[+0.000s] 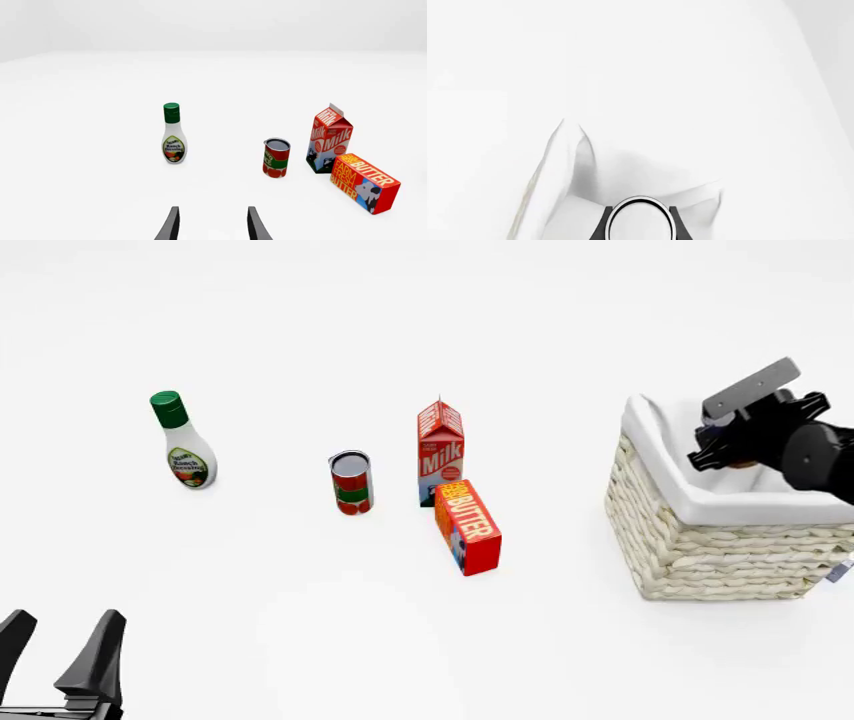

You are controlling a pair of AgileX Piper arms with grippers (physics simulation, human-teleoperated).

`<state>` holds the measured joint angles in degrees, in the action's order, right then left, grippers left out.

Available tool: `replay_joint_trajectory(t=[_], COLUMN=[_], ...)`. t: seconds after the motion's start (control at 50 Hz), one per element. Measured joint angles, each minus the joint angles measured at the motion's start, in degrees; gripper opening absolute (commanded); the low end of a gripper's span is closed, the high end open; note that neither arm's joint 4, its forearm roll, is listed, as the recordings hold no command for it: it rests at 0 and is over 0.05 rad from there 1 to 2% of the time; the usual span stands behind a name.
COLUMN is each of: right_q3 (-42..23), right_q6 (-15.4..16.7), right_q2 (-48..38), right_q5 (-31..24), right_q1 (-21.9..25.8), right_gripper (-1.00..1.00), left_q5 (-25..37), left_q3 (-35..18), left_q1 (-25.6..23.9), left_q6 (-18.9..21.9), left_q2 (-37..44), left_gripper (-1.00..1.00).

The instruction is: Pick the alphabet soup and place it in the basket.

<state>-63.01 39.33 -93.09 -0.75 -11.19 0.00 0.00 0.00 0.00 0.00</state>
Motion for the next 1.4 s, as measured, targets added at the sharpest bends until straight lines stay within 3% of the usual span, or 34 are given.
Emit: replay_joint_trajectory(t=[0.68, 0.7, 1.4], right_q3=[-1.5, -1.5, -2.1], right_q6=[-0.1, -0.1, -1.3], right_q2=[-4.0, -4.0, -3.4], right_q5=[0.3, 0.3, 0.1], right_q1=[-0.2, -0.2, -0.6], right_gripper=[-1.0, 1.0, 1.0], left_q5=[0.0, 0.0, 0.0], left_q3=[0.0, 0.0, 0.0], left_q1=[0.0, 0.0, 0.0], left_q6=[0.0, 0.0, 0.0], left_q2=[0.0, 0.0, 0.0], left_gripper=[1.0, 1.0, 1.0])
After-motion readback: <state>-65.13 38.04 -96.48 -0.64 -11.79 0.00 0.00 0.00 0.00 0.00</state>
